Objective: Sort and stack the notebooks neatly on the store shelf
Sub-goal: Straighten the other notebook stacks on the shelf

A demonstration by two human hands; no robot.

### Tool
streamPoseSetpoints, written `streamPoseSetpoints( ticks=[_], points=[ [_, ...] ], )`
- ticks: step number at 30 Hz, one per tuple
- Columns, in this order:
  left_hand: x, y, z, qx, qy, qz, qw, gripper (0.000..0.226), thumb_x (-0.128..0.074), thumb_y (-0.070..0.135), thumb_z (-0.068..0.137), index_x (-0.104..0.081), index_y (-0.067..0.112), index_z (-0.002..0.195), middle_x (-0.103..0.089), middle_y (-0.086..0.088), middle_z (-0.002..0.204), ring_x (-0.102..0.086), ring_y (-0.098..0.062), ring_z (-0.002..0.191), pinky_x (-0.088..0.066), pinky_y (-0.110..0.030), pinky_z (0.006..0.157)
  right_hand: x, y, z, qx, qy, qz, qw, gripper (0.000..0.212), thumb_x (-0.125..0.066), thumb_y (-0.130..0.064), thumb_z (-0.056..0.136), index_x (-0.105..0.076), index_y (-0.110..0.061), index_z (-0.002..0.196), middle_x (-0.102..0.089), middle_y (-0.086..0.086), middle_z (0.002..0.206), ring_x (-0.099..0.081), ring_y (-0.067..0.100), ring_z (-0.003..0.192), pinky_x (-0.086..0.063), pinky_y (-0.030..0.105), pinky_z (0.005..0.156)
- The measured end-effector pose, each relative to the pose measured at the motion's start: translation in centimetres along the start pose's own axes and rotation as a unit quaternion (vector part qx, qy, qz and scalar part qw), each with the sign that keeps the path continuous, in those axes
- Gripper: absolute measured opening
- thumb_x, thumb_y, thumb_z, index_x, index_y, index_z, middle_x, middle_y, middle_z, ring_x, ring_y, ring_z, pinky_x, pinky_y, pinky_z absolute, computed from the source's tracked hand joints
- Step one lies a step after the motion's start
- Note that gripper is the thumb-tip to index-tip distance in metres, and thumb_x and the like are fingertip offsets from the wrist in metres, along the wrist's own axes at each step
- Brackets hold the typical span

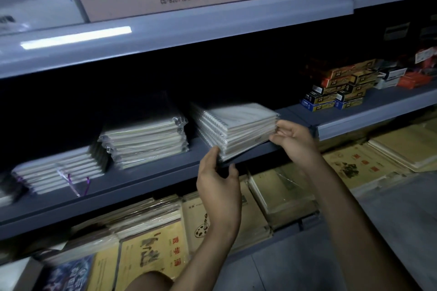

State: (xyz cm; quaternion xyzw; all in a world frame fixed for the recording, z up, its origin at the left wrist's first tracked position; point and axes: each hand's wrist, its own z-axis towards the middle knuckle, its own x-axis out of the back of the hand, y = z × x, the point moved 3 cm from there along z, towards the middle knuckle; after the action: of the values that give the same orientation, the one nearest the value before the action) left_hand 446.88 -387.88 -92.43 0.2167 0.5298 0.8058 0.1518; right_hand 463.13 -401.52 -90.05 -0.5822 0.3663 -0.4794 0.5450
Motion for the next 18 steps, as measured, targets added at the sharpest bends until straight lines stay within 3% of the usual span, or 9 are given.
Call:
streamPoseSetpoints(
  ticks=[7, 12, 14, 16, 18],
  points=[
    [0.1, 0.8, 1.0, 0.009, -0.023, 0.013, 1.000, 0.051, -0.077, 0.011, 0.093, -0.064, 0.017, 0.143, -0.069, 0.004, 0.137, -0.066, -0.007, 0.123, -0.053, -0.033, 0.109, 0.0, 0.5, -0.3, -0.015, 0.052, 0.050, 0.997, 0.054, -0.066, 0.009, 0.090, -0.058, -0.004, 0.142, -0.066, 0.008, 0.135, -0.062, 0.018, 0.121, -0.046, 0.026, 0.099],
    [0.0, 1.4, 3.0, 0.011, -0.091, 0.058, 0.994, 0.049, -0.070, 0.012, 0.094, -0.064, 0.015, 0.143, -0.072, 0.001, 0.133, -0.068, -0.013, 0.121, -0.053, -0.028, 0.104, -0.3, 0.4, -1.3, 0.000, 0.075, 0.077, 0.994, 0.053, -0.063, 0.010, 0.090, -0.059, -0.003, 0.141, -0.066, 0.002, 0.130, -0.064, 0.018, 0.120, -0.048, 0.024, 0.097],
    [0.2, 1.6, 3.6, 0.011, -0.113, 0.053, 0.992, 0.049, -0.064, 0.007, 0.096, -0.062, 0.013, 0.144, -0.073, -0.001, 0.129, -0.070, -0.013, 0.113, -0.051, -0.017, 0.091, -0.3, 0.2, -1.3, 0.001, 0.083, 0.109, 0.991, 0.061, -0.059, 0.013, 0.089, -0.054, -0.008, 0.146, -0.067, 0.006, 0.130, -0.064, 0.019, 0.121, -0.050, 0.026, 0.098],
    [0.2, 1.8, 3.8, 0.010, -0.135, 0.030, 0.990, 0.050, -0.059, 0.004, 0.097, -0.059, 0.016, 0.145, -0.078, 0.003, 0.110, -0.072, -0.007, 0.083, -0.050, -0.011, 0.067, -0.4, 0.3, -1.2, -0.015, 0.101, 0.160, 0.982, 0.069, -0.055, 0.016, 0.088, -0.047, -0.009, 0.152, -0.066, 0.012, 0.131, -0.063, 0.024, 0.124, -0.051, 0.032, 0.104],
    [0.1, 2.0, 4.0, 0.008, -0.150, 0.019, 0.989, 0.056, -0.055, 0.004, 0.097, -0.053, 0.018, 0.151, -0.077, 0.004, 0.090, -0.066, -0.013, 0.060, -0.047, -0.019, 0.050, -0.9, 0.2, -1.2, -0.023, 0.109, 0.178, 0.978, 0.069, -0.050, 0.021, 0.087, -0.046, -0.004, 0.151, -0.064, 0.017, 0.131, -0.061, 0.029, 0.127, -0.047, 0.038, 0.109]
  ],
)
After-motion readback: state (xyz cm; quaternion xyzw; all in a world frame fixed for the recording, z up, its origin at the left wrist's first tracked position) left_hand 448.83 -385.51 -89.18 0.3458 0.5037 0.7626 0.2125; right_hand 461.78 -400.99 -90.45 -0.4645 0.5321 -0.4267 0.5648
